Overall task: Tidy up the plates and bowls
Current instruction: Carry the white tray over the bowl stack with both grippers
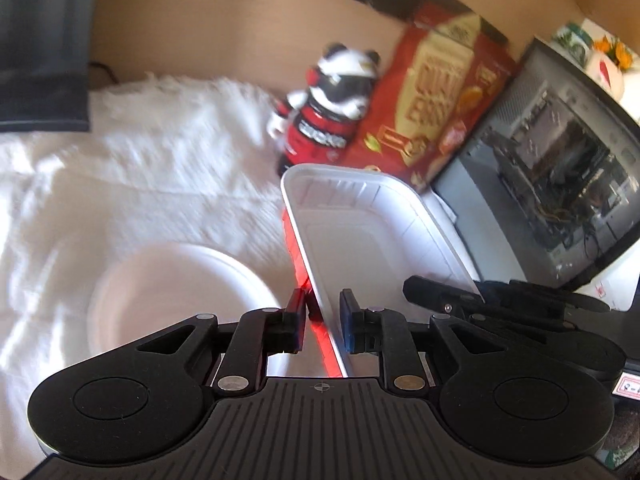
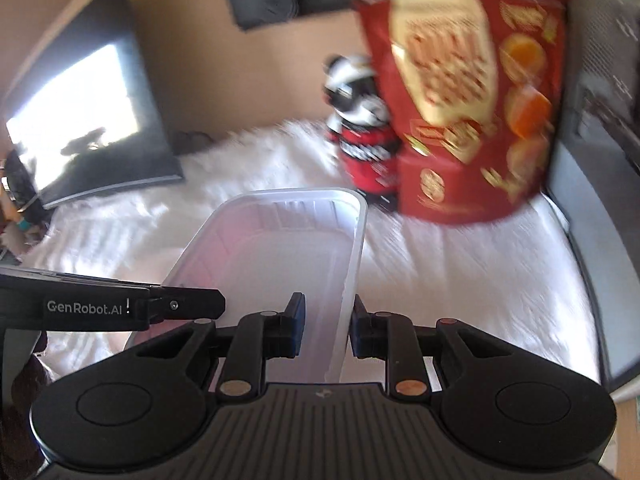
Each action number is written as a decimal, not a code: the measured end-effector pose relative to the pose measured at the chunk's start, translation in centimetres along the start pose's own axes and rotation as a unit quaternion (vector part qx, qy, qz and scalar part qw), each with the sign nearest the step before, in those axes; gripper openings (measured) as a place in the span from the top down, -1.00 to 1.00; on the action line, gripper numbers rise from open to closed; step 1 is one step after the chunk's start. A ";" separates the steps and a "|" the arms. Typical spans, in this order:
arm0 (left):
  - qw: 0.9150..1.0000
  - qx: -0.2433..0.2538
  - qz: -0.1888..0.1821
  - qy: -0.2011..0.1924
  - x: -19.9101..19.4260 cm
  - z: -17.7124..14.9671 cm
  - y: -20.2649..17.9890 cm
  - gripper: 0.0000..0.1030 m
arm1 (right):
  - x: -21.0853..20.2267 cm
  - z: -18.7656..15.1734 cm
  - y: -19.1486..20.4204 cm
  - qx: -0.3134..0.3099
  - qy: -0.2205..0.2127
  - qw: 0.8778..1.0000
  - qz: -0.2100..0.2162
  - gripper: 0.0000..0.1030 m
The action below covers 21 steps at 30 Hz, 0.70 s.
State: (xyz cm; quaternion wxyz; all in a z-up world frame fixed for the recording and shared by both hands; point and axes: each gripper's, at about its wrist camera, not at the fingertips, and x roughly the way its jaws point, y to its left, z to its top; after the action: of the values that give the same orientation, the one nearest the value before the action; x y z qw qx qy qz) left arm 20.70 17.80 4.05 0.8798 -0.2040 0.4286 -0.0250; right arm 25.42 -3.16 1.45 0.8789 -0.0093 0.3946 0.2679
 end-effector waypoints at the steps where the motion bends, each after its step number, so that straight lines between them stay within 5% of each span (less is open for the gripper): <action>1: 1.000 -0.006 -0.001 0.001 -0.6 0.3 0.7 0.58 | 0.1 0.5 0.9 -0.005 -0.003 1.000 0.005 0.56; 10: 0.999 -0.047 0.014 -0.006 -3.6 0.5 6.4 0.60 | 2.0 3.1 7.6 -0.040 0.000 0.998 0.045 0.56; 21: 0.997 -0.059 0.049 0.024 -2.0 -2.1 9.8 0.63 | 6.7 0.6 10.7 -0.045 0.070 0.996 0.043 0.56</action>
State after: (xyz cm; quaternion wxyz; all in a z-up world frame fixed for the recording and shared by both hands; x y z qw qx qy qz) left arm 16.56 26.53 0.60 0.8558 -0.2337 0.4599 0.0382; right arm 24.34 9.25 -0.75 0.8354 -0.0504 0.4430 0.3215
